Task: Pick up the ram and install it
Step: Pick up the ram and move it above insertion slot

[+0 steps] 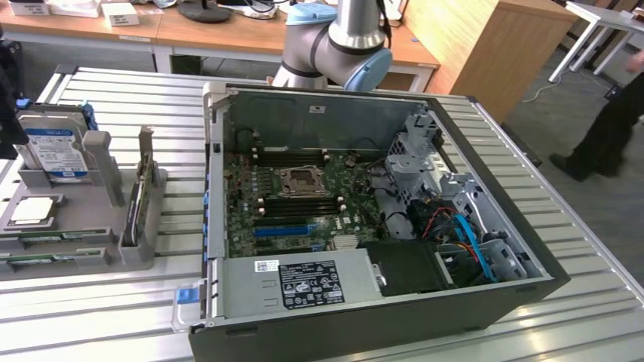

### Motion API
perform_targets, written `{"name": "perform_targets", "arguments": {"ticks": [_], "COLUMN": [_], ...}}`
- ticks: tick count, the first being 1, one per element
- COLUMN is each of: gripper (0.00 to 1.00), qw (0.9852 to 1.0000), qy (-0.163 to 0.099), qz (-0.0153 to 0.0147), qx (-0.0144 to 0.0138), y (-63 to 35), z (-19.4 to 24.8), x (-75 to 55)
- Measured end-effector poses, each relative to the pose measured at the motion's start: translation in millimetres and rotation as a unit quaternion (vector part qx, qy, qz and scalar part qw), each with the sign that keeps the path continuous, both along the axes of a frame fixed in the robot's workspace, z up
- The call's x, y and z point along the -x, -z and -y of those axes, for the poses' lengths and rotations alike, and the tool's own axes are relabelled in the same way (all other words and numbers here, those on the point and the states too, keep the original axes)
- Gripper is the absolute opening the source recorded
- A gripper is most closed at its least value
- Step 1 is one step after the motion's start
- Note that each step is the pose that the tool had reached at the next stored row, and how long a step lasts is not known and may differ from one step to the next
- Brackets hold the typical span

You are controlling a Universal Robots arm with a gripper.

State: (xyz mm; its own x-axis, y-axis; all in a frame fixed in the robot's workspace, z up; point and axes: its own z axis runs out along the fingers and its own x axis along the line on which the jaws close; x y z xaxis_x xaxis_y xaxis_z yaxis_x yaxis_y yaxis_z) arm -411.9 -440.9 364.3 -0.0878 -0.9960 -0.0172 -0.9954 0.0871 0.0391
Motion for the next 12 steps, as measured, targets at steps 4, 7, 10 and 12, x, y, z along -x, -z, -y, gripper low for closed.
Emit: {"name": "perform_targets", "arguments": {"ticks": [4, 7, 10, 12], "gripper": [0.30, 0.30, 0.30, 0.30], "qw": [1.0000, 1.0000, 1.0000, 1.0000], "qy": [0.000, 0.000, 0.000, 0.000], "qz": [0.0000, 0.0000, 0.0000, 0.0000], "qx": [0.0000, 0.0000, 0.0001, 0.0002], "y": [3.9, 8.1, 10.4, 11.7], "z": [0.0, 0.0, 0.0, 0.0], "x": [0.0, 0.0, 0.0, 0.0]}}
